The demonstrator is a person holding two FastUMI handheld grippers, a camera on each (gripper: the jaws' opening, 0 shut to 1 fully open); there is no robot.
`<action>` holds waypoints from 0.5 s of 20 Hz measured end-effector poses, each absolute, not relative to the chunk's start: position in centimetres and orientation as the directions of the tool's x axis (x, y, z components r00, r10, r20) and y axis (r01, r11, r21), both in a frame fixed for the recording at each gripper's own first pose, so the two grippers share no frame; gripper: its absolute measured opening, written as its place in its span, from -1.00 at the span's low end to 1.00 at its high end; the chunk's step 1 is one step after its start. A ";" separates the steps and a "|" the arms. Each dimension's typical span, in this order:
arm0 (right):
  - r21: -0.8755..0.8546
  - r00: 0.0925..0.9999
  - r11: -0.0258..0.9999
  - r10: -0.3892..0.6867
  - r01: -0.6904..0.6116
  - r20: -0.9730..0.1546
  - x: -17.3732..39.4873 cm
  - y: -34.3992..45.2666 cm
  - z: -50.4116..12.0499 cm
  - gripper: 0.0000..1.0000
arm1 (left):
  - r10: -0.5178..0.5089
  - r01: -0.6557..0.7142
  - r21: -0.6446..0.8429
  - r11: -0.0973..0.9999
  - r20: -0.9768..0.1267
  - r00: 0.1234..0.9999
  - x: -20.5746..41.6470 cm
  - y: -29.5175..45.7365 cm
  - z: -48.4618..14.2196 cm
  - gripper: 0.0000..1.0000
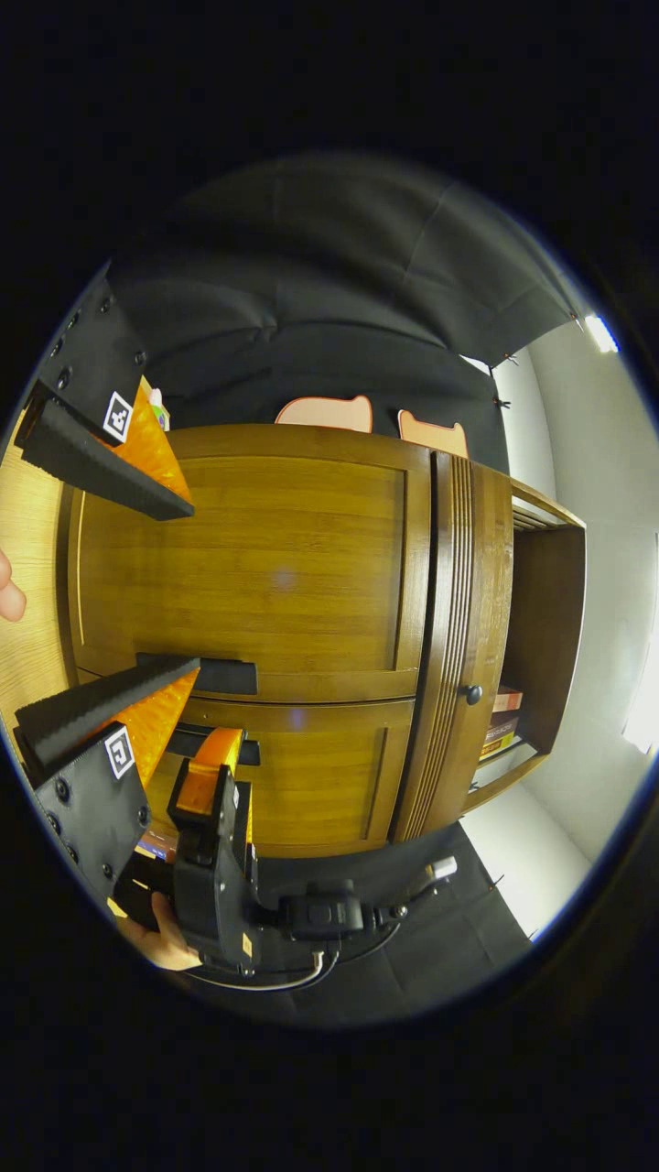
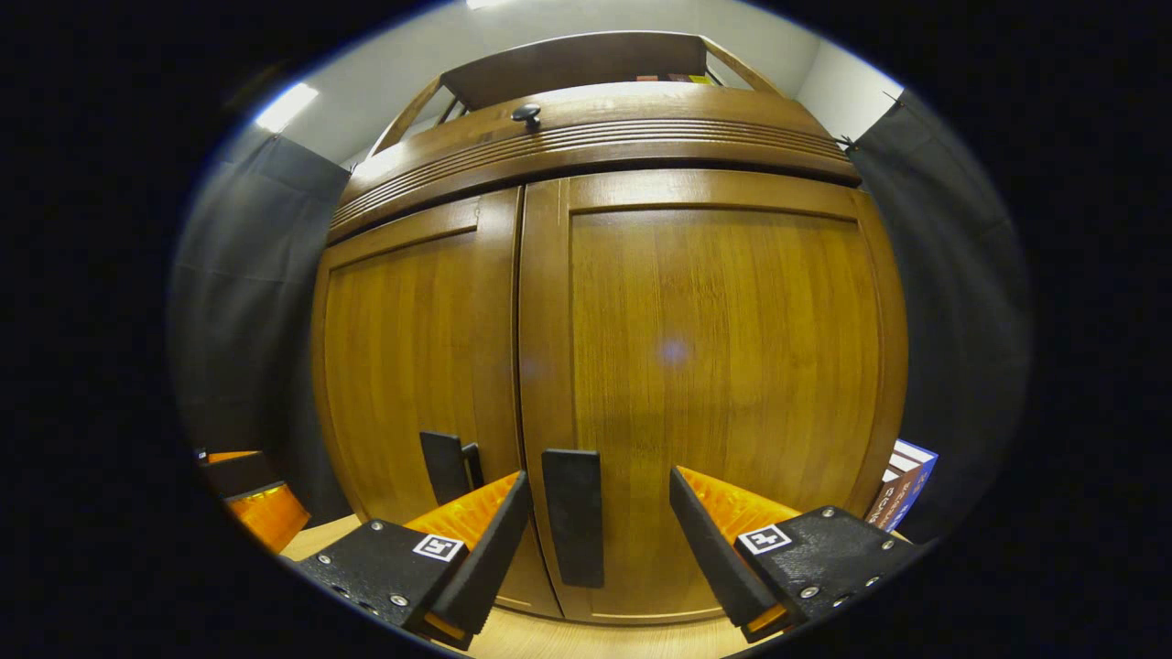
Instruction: Open the right door of the double-door shoe cabinet with the right hand, and open the left door with the left hand.
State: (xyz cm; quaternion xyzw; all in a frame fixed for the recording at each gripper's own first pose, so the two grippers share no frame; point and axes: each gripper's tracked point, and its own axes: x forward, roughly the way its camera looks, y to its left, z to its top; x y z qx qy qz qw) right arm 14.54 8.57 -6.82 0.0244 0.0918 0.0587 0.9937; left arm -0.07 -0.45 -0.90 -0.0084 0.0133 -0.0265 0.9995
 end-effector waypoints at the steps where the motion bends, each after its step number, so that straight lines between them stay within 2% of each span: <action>1: 0.055 0.977 0.992 0.118 -0.110 -0.176 14.9 8.7 -6.7 0.85 | -0.055 0.055 -0.017 0.998 -0.028 0.998 -0.1 -0.5 -1.0 0.90; 5: 0.033 0.977 0.993 0.115 -0.110 -0.179 15.6 8.9 -7.1 0.60 | -0.055 0.055 -0.010 0.998 -0.029 0.998 0.0 -0.5 -1.1 0.90; 6: 0.036 0.975 0.993 0.119 -0.114 -0.186 15.6 9.0 -7.3 0.48 | -0.054 0.054 -0.010 0.999 -0.029 0.998 0.1 -0.5 -1.1 0.90; 7: 0.038 0.974 0.992 0.122 -0.117 -0.192 15.9 9.2 -7.5 0.63 | -0.055 0.054 -0.010 0.998 -0.028 0.998 0.1 -0.5 -1.1 0.90; 8: 0.035 0.972 0.993 0.118 -0.114 -0.204 16.1 9.3 -7.8 0.49 | -0.056 0.056 -0.011 0.998 -0.028 0.998 0.1 -0.5 -1.1 0.90; 9: 0.033 0.973 0.993 0.117 -0.112 -0.197 16.2 9.6 -7.4 0.25 | -0.058 0.057 -0.012 0.998 -0.028 0.998 0.1 -0.5 -1.1 0.90; 10: 0.036 0.968 0.991 0.136 -0.131 -0.210 16.5 10.2 -7.6 0.19 | -0.060 0.060 -0.013 0.998 -0.028 0.998 0.1 -0.5 -1.1 0.90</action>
